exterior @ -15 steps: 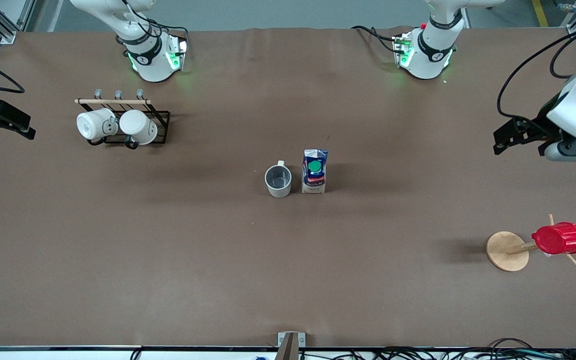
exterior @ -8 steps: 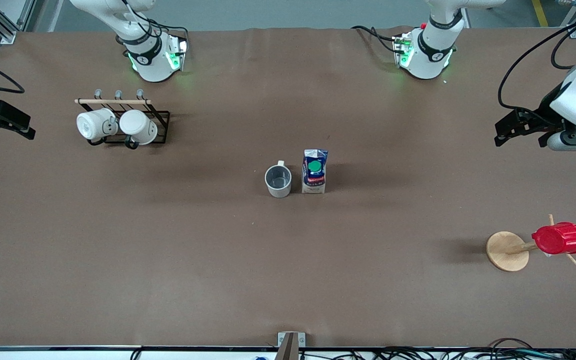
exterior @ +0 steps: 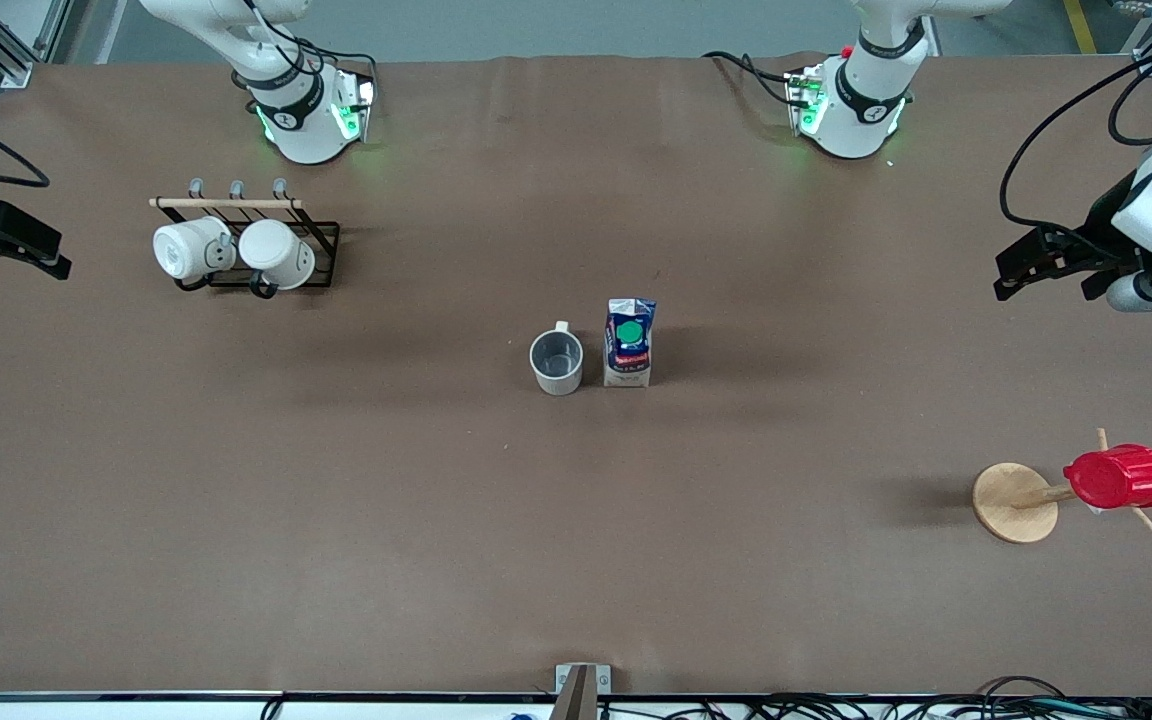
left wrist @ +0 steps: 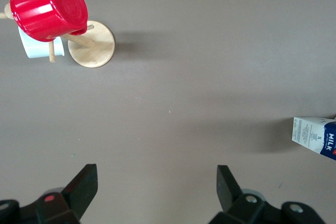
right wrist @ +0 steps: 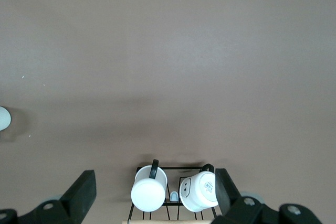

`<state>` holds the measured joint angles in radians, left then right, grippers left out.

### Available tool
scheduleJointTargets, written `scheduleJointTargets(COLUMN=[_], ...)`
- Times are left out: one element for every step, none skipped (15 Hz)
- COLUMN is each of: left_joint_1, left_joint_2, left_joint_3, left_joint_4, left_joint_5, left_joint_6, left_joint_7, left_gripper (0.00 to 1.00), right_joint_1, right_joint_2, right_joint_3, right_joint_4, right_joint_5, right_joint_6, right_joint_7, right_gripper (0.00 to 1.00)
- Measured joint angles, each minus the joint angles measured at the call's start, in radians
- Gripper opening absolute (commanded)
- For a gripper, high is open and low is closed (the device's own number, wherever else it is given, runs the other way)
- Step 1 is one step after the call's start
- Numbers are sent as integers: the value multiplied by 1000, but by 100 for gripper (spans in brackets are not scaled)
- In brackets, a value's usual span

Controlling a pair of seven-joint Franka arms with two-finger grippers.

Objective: Place cup and milk on table

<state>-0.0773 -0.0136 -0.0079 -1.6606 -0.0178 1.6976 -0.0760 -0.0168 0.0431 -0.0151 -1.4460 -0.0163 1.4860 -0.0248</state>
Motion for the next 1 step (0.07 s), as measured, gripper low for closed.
scheduleJointTargets(left_joint_1=[0], left_joint_2=[1], left_joint_3=[0], left_joint_4=[0], left_joint_5=[0], left_joint_6=[-1], left_joint_7=[0], left_gripper=[100], right_joint_1=[0], right_joint_2=[0], right_joint_3=[0], right_joint_4=[0], right_joint_5=[0], right_joint_6=[2], right_joint_7=[0], right_gripper=[100])
